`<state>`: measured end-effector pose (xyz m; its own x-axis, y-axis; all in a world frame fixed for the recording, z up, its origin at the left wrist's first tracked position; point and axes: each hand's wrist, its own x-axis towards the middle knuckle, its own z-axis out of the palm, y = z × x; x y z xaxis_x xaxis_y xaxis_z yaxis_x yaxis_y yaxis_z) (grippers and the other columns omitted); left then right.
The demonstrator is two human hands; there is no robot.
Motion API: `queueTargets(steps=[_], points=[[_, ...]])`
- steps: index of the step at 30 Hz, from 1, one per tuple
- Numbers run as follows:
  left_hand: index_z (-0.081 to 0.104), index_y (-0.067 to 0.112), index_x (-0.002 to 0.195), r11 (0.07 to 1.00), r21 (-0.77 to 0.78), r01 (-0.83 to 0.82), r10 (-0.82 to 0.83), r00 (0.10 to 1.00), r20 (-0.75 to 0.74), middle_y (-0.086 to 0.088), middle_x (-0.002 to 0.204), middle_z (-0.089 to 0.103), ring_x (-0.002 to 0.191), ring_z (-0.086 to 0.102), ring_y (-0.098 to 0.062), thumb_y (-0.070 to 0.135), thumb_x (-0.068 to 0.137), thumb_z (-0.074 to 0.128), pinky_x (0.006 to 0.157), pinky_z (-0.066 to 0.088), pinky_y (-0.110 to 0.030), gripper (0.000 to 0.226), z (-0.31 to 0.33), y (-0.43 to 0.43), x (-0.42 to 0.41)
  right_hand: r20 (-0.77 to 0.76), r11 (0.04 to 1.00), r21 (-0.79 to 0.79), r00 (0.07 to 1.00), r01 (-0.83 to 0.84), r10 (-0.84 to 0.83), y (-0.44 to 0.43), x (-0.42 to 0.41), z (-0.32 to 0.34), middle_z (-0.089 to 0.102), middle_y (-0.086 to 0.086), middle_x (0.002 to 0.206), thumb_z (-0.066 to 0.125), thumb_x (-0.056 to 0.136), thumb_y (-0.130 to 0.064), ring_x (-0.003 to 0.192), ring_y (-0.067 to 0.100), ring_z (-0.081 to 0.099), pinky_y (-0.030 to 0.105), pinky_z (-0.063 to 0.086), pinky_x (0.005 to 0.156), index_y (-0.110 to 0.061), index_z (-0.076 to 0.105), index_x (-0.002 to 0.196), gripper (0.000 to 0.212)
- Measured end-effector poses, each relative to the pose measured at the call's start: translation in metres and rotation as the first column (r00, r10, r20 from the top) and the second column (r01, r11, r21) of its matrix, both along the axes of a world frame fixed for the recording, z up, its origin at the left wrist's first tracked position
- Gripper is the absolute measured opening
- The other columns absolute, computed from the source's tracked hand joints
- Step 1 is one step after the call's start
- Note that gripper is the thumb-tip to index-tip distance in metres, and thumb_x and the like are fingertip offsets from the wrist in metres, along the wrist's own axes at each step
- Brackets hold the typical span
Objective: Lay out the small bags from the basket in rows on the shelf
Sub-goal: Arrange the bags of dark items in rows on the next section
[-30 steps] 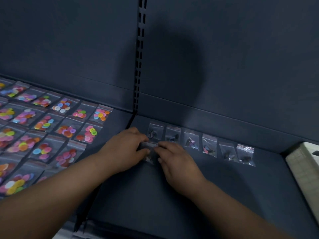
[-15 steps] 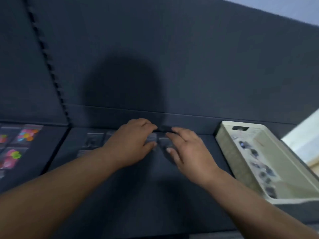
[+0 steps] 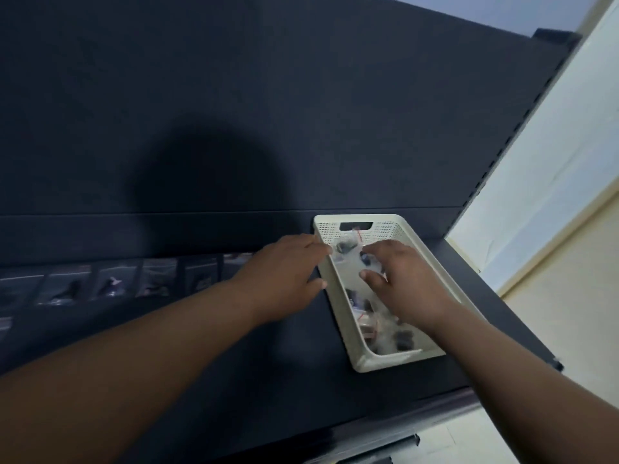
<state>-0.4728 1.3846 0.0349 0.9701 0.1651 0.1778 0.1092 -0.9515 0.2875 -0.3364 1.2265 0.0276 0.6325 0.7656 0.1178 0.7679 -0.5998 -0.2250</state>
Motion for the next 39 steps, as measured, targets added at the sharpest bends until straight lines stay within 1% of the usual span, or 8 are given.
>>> queueTargets(steps=[4,10,16,23,25,29,33,39], points=[[0.036,0.025,0.142,1.000,0.022,0.019,-0.018,0.999,-0.051,0.007,0.149,0.034,0.136,0.031,-0.014,0.018,0.090,0.044,0.110,0.028,-0.027,0.053,-0.011,-0.018,0.020,-0.201,0.950,-0.299,0.967,0.092,-0.157,-0.014,0.033,-0.010,0.047,0.010,0.137,0.056,0.091,-0.037,0.120,0.028,0.049,0.031,0.040,0.097,-0.018,0.041,0.139,0.054],[0.049,0.024,0.134,0.999,0.028,-0.025,0.027,0.997,-0.074,0.007,0.151,0.033,0.136,0.033,-0.013,0.020,0.091,0.043,0.107,0.030,-0.025,0.043,-0.018,-0.029,0.028,-0.230,0.923,-0.377,0.958,0.076,-0.173,-0.004,0.055,-0.032,0.059,0.009,0.119,0.061,0.084,-0.031,0.100,0.024,0.056,0.024,0.037,0.074,-0.015,0.048,0.129,0.049],[0.054,0.023,0.129,0.998,0.001,-0.066,0.066,0.995,-0.073,0.005,0.142,0.044,0.129,0.041,-0.014,0.018,0.090,0.045,0.103,0.036,-0.029,0.041,-0.016,-0.033,0.029,-0.402,0.995,-0.049,0.910,0.087,-0.100,-0.002,0.060,-0.038,0.066,-0.003,0.083,0.061,0.081,-0.004,0.079,0.016,0.063,0.022,0.047,0.070,-0.020,0.067,0.080,0.017],[0.049,0.027,0.134,0.967,-0.231,-0.108,0.108,0.994,-0.013,0.008,0.138,0.048,0.126,0.045,-0.011,0.020,0.088,0.053,0.105,0.035,-0.026,0.046,-0.014,-0.031,0.027,-0.820,0.904,0.347,0.550,0.251,0.162,-0.001,0.053,0.001,0.064,-0.006,0.063,0.059,0.086,0.003,0.053,0.001,0.054,0.012,0.040,0.048,-0.011,0.065,0.077,0.017],[0.047,0.026,0.135,0.886,-0.432,-0.169,0.190,0.982,0.006,0.009,0.135,0.050,0.121,0.049,-0.009,0.018,0.087,0.056,0.104,0.039,-0.027,0.049,-0.012,-0.031,0.029,-0.882,0.889,0.360,0.413,0.283,0.226,0.002,0.048,0.012,0.066,-0.004,0.063,0.058,0.086,0.004,0.048,0.002,0.054,0.013,0.039,0.040,-0.011,0.066,0.078,0.019],[0.045,0.019,0.132,0.465,-0.858,-0.220,0.315,0.946,-0.072,-0.001,0.117,0.063,0.103,0.061,-0.014,0.014,0.087,0.059,0.090,0.051,-0.033,0.048,0.000,-0.030,0.031,-0.879,0.884,0.401,0.372,0.242,0.297,0.016,0.033,0.025,0.067,0.000,0.068,0.059,0.083,0.009,0.053,0.007,0.056,0.014,0.044,0.044,-0.009,0.067,0.080,0.019],[0.051,0.018,0.123,0.219,-0.956,-0.198,0.303,0.945,-0.126,-0.003,0.099,0.065,0.090,0.064,-0.020,0.010,0.091,0.054,0.081,0.053,-0.032,0.033,0.014,-0.025,0.019,-0.841,0.884,0.432,0.432,0.177,0.325,0.034,0.015,0.036,0.066,-0.005,0.063,0.058,0.084,0.009,0.053,0.004,0.055,0.012,0.043,0.047,-0.005,0.064,0.084,0.014],[0.055,0.023,0.115,-0.003,-0.986,-0.167,0.284,0.945,-0.160,-0.015,0.119,0.063,0.102,0.064,-0.031,0.021,0.095,0.050,0.076,0.056,-0.039,0.021,0.024,0.006,-0.025,-0.844,0.851,0.496,0.327,0.172,0.426,0.068,-0.030,0.048,0.062,0.000,0.058,0.055,0.084,0.010,0.050,0.006,0.055,0.014,0.047,0.048,-0.007,0.059,0.076,0.019]])
